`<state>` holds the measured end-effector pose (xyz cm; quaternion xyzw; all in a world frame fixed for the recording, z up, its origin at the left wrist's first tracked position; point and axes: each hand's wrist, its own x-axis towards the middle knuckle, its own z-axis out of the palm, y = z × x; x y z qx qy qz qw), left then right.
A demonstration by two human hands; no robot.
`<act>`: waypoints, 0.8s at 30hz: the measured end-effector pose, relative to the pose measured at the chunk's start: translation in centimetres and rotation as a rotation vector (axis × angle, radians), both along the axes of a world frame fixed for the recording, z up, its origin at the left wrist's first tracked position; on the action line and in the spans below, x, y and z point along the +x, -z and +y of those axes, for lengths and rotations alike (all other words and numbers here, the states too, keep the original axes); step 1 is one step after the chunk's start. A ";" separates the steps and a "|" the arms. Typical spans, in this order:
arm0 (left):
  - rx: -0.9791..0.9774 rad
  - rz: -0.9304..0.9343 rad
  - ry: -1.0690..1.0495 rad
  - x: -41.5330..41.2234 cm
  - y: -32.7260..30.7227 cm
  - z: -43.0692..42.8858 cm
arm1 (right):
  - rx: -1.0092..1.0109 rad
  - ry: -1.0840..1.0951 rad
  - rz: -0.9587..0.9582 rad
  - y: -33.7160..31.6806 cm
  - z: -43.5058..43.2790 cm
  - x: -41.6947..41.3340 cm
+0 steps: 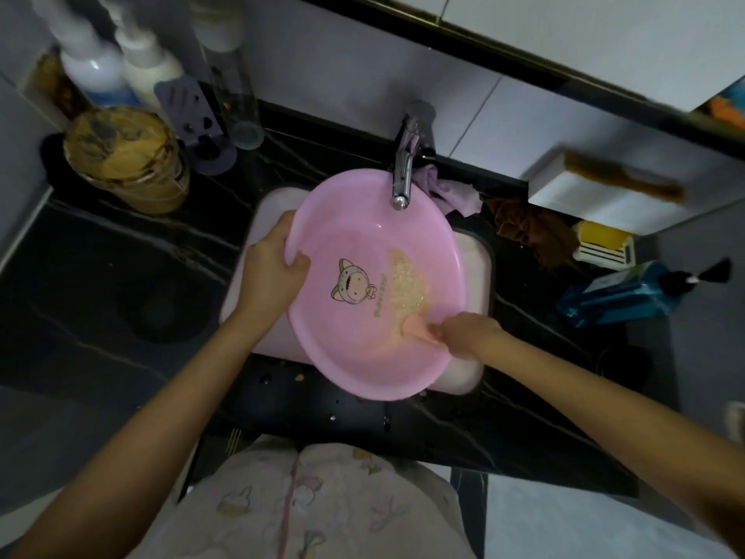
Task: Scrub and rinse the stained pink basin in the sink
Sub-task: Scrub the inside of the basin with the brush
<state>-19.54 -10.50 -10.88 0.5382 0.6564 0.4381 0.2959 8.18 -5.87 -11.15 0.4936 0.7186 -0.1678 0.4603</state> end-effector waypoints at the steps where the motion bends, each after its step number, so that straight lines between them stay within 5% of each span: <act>1: -0.001 0.004 0.002 0.0 0.0 0.1 | -0.015 0.003 0.001 -0.3 0.1 -0.5; 7: -0.009 -0.019 0.007 0.0 -0.2 -0.1 | 0.323 0.064 0.112 0.1 1.5 -1.4; 11: -0.012 -0.067 0.034 -0.4 0.0 -0.1 | 0.003 0.184 0.140 1.0 -3.9 -3.3; 14: -0.039 -0.125 0.078 -0.8 0.6 -0.3 | -0.223 0.221 0.343 -1.2 -6.5 -5.7; 21: -0.123 -0.238 0.052 -0.3 0.1 -0.3 | -0.254 1.207 1.135 -5.0 -4.0 -15.7; 24: -0.117 -0.230 0.043 -0.3 0.1 -0.2 | -0.154 1.277 1.225 -6.2 -3.1 -17.3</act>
